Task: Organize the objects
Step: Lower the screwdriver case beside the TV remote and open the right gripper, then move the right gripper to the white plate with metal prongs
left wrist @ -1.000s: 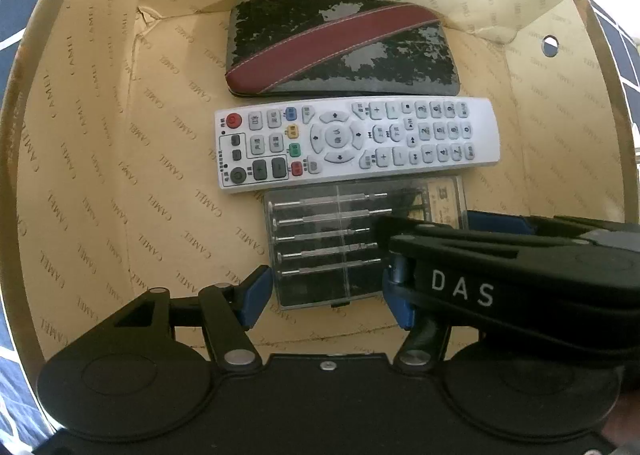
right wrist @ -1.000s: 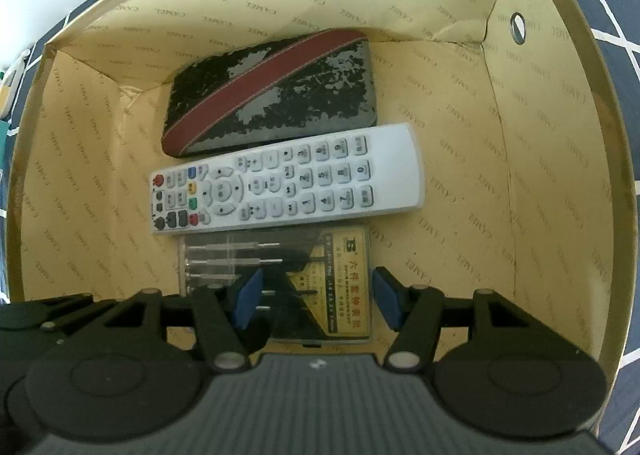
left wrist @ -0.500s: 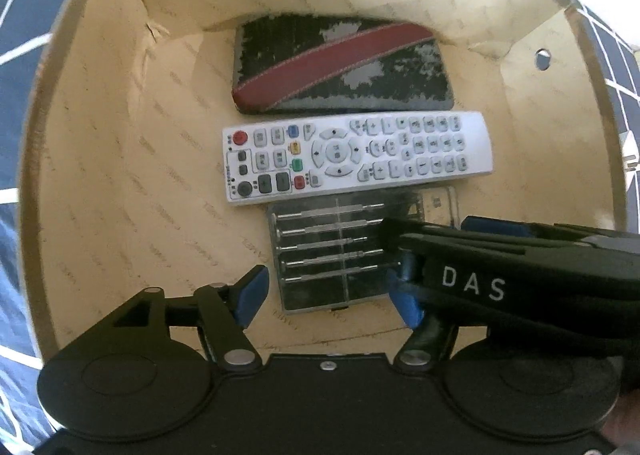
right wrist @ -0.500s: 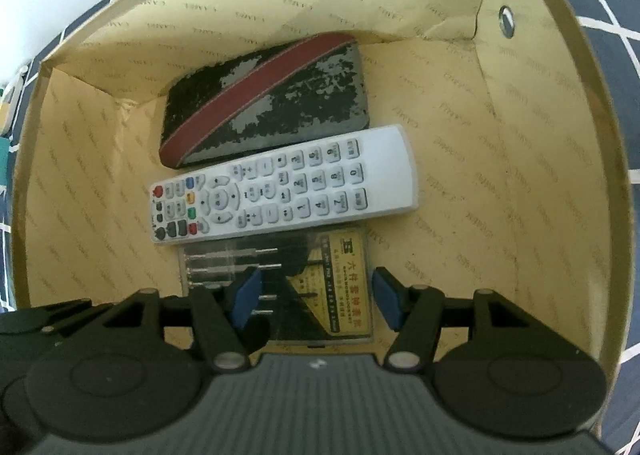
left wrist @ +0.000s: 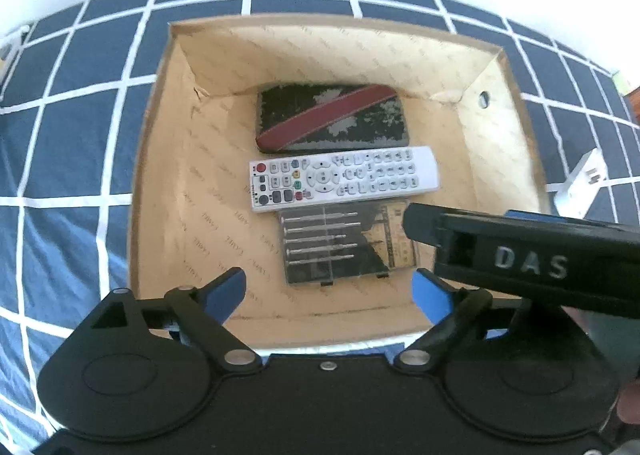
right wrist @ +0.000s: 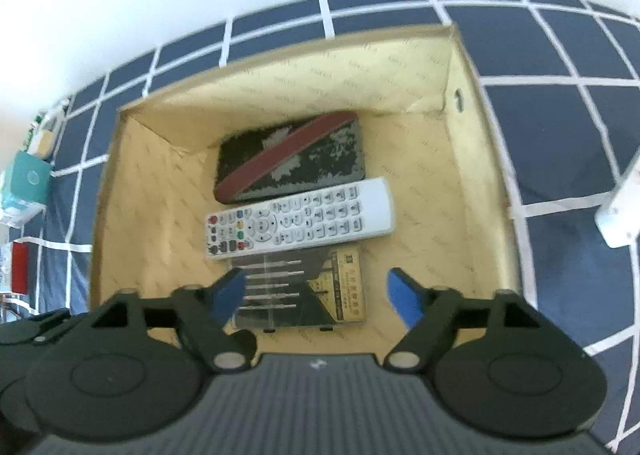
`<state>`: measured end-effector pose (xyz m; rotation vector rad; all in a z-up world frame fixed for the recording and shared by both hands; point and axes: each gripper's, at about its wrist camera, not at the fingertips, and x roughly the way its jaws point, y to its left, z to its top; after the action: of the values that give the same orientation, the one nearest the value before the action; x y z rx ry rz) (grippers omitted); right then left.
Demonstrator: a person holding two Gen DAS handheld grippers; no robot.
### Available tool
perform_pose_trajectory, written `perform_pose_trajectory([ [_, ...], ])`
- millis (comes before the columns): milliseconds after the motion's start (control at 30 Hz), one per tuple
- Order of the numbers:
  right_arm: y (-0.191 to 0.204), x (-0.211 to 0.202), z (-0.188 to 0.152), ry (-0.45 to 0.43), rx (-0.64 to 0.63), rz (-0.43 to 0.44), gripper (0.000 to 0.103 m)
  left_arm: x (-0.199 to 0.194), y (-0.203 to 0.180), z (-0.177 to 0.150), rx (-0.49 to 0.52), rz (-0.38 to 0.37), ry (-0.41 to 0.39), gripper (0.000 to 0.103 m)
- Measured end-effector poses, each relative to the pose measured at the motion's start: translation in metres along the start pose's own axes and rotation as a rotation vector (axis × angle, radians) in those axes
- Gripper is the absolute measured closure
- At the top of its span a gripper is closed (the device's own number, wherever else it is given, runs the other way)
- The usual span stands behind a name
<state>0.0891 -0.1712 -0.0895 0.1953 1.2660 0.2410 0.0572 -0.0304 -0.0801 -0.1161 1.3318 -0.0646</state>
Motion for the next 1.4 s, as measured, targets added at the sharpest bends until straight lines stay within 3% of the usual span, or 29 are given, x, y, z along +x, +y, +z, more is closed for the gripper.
perform_pose_trajectory([
  [333, -0.016, -0.065, -0.024, -0.101, -0.031, -0.011, 0.003, -0.052, -0.017, -0.031, -0.004, 0.034, -0.091, 0.002],
  [600, -0.041, -0.101, -0.039, -0.12, -0.029, -0.02, 0.0, -0.071, -0.038, -0.05, -0.029, 0.049, -0.103, 0.0],
  [1067, -0.117, -0.137, -0.044, -0.119, -0.043, -0.036, 0.0, -0.067, -0.115, -0.067, -0.067, 0.061, -0.102, 0.0],
  [1400, -0.2, -0.153, -0.035, -0.091, -0.103, -0.066, 0.0, -0.053, -0.186, -0.071, -0.119, 0.074, -0.105, 0.0],
])
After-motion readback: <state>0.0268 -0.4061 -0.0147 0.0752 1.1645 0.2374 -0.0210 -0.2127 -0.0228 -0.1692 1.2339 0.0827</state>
